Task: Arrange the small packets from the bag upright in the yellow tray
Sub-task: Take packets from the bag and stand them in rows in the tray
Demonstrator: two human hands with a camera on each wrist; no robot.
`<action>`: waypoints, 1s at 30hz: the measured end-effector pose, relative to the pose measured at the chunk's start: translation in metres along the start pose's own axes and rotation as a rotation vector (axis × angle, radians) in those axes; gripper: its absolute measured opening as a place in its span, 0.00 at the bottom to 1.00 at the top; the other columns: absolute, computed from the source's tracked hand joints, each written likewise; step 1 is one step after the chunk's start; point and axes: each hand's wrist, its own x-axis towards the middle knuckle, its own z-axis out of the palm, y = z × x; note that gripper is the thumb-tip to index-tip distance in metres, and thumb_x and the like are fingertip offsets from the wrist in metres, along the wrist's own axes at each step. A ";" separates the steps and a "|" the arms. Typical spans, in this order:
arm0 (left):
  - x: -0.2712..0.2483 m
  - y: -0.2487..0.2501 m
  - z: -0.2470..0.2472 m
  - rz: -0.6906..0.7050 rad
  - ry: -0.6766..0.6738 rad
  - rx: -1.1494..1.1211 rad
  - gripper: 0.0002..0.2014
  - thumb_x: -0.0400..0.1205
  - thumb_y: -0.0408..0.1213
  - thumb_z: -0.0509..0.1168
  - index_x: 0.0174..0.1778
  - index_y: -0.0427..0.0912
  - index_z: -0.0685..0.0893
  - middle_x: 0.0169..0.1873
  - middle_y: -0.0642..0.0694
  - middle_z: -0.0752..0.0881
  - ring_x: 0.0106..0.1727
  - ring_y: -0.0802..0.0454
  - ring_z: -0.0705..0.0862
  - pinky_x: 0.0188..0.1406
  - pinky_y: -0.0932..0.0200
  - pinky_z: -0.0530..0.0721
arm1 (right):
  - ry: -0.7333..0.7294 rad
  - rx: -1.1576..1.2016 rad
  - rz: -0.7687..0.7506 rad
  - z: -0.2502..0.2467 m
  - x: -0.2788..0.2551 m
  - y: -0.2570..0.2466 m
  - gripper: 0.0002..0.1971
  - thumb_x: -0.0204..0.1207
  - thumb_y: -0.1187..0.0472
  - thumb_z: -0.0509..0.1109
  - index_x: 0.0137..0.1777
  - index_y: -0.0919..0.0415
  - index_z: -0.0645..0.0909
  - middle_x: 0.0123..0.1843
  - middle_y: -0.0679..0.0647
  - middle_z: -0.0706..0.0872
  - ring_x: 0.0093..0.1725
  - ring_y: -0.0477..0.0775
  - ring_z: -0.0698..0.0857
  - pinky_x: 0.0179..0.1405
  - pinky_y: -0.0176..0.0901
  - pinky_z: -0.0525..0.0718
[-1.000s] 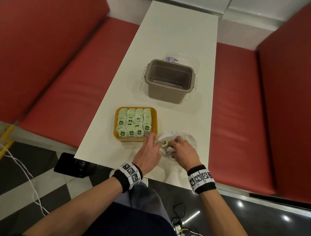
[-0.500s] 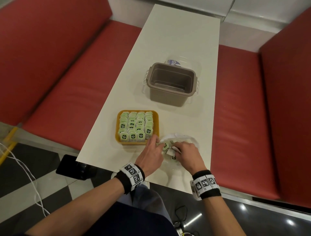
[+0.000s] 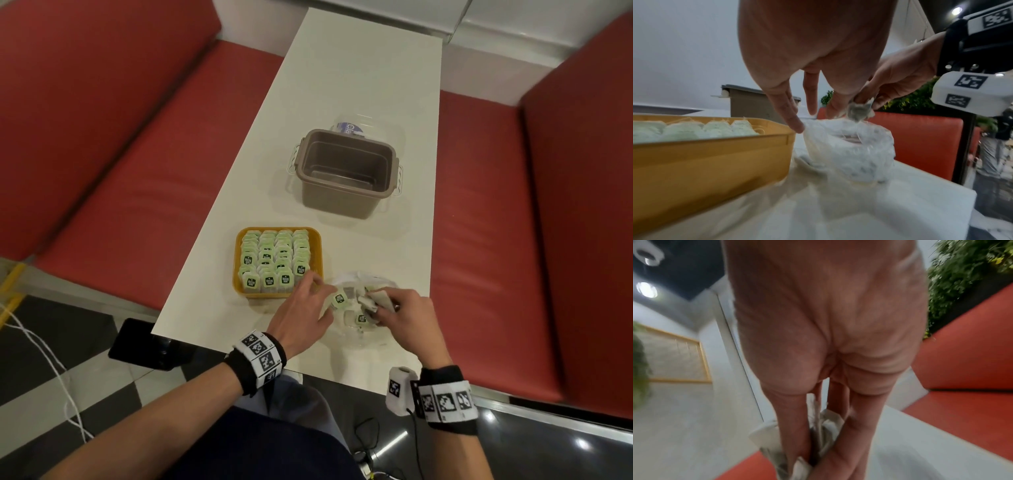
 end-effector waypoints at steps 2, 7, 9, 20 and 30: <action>0.002 0.003 -0.013 0.014 0.059 -0.018 0.18 0.91 0.46 0.67 0.76 0.47 0.83 0.68 0.49 0.74 0.61 0.53 0.83 0.59 0.51 0.90 | 0.035 0.025 -0.037 -0.022 -0.008 -0.019 0.08 0.81 0.55 0.82 0.55 0.39 0.96 0.42 0.34 0.95 0.43 0.42 0.94 0.48 0.58 0.92; 0.019 0.028 -0.062 -0.091 0.124 -0.540 0.20 0.95 0.54 0.54 0.76 0.51 0.83 0.69 0.53 0.83 0.69 0.63 0.83 0.71 0.53 0.85 | -0.014 0.200 -0.144 -0.056 -0.019 -0.088 0.10 0.82 0.58 0.83 0.59 0.41 0.96 0.46 0.40 0.97 0.46 0.41 0.96 0.49 0.47 0.94; 0.026 0.039 -0.078 -0.162 0.064 -0.970 0.25 0.94 0.58 0.51 0.76 0.49 0.84 0.69 0.49 0.87 0.71 0.53 0.87 0.70 0.47 0.87 | -0.127 0.313 -0.147 -0.053 -0.018 -0.110 0.10 0.82 0.60 0.84 0.59 0.45 0.96 0.49 0.46 0.98 0.48 0.46 0.96 0.46 0.43 0.92; 0.014 0.032 -0.064 -0.581 -0.054 -1.661 0.31 0.91 0.62 0.61 0.79 0.41 0.85 0.72 0.31 0.87 0.68 0.36 0.85 0.74 0.34 0.78 | -0.294 0.114 -0.041 0.019 0.027 -0.118 0.22 0.74 0.43 0.84 0.67 0.39 0.84 0.52 0.46 0.96 0.49 0.48 0.96 0.57 0.62 0.95; 0.021 0.026 -0.067 -0.658 -0.065 -1.828 0.31 0.91 0.62 0.63 0.83 0.43 0.78 0.73 0.32 0.86 0.67 0.39 0.88 0.57 0.45 0.93 | -0.225 0.090 -0.028 0.001 0.015 -0.127 0.22 0.79 0.45 0.83 0.65 0.41 0.75 0.55 0.50 0.96 0.43 0.52 0.97 0.54 0.64 0.94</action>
